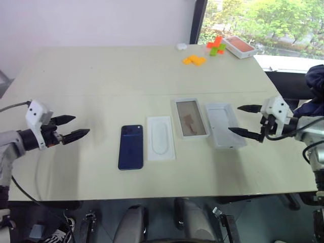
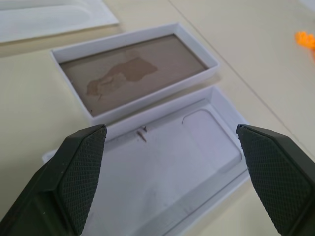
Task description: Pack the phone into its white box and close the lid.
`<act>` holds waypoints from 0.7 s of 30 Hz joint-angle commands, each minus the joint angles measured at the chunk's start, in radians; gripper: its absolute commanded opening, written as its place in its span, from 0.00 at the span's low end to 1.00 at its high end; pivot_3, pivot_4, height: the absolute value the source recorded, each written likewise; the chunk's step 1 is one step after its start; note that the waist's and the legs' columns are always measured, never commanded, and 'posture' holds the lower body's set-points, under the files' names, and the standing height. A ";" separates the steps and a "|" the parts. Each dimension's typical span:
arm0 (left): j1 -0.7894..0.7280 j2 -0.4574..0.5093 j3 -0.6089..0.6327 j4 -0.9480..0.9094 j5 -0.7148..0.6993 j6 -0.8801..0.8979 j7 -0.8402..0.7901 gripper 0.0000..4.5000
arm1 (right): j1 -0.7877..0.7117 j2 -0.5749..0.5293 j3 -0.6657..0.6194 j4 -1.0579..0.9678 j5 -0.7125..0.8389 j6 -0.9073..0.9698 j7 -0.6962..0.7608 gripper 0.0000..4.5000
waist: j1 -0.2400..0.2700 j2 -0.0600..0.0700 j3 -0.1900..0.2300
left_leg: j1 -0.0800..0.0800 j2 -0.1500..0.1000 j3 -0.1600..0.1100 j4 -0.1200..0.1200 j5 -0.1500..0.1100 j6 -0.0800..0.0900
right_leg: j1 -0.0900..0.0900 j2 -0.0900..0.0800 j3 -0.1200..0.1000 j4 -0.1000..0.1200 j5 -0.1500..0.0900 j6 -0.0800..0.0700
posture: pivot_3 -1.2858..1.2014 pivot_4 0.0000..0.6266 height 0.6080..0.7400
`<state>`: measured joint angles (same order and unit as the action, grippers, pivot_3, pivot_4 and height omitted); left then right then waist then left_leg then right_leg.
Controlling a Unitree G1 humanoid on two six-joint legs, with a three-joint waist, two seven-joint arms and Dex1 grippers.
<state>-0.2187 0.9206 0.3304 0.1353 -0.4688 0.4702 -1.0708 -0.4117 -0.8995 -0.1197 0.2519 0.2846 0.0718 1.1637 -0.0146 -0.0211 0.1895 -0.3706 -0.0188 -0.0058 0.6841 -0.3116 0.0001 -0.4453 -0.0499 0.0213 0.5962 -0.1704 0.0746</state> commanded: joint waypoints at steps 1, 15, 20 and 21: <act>-0.023 0.001 -0.006 -0.034 -0.013 0.042 0.022 0.99 | -0.011 0.005 -0.015 -0.047 -0.001 -0.009 -0.024 0.99 | 0.000 0.000 0.000 | 0.000 0.000 0.000 0.000 0.000 0.000 | 0.000 0.000 0.000 0.000 0.000 0.000 | 0.52 0.24 1.00; -0.039 -0.021 -0.033 -0.098 -0.041 0.156 0.054 0.99 | 0.005 0.004 -0.007 -0.100 -0.001 0.001 -0.017 0.99 | -0.001 0.000 0.000 | 0.000 0.000 0.000 0.000 0.000 0.000 | 0.000 0.000 0.000 0.000 0.000 0.000 | 0.52 0.24 1.00; 0.008 0.016 -0.011 -0.179 -0.162 0.383 0.010 0.99 | -0.020 0.012 0.044 -0.215 0.002 0.084 -0.019 0.99 | -0.005 0.000 0.000 | 0.000 0.000 0.000 0.000 0.000 0.000 | 0.000 0.001 0.000 0.000 0.000 0.000 | 0.52 0.24 1.00; 0.019 0.013 0.001 -0.202 -0.177 0.387 0.007 0.99 | -0.032 0.019 0.046 -0.227 0.012 0.105 -0.024 0.99 | -0.006 0.000 0.000 | 0.000 0.000 0.000 0.000 0.000 0.000 | 0.000 0.001 0.000 0.000 0.000 0.000 | 0.52 0.24 1.00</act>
<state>-0.2015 0.9207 0.2952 -0.0107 -0.6003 0.8292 -1.0455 -0.4107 -0.8817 -0.0650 0.0755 0.2730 0.1494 1.1464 -0.0202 -0.0211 0.1896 -0.3703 -0.0186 -0.0057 0.6842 -0.3116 0.0001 -0.4454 -0.0493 0.0220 0.5965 -0.1705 0.0747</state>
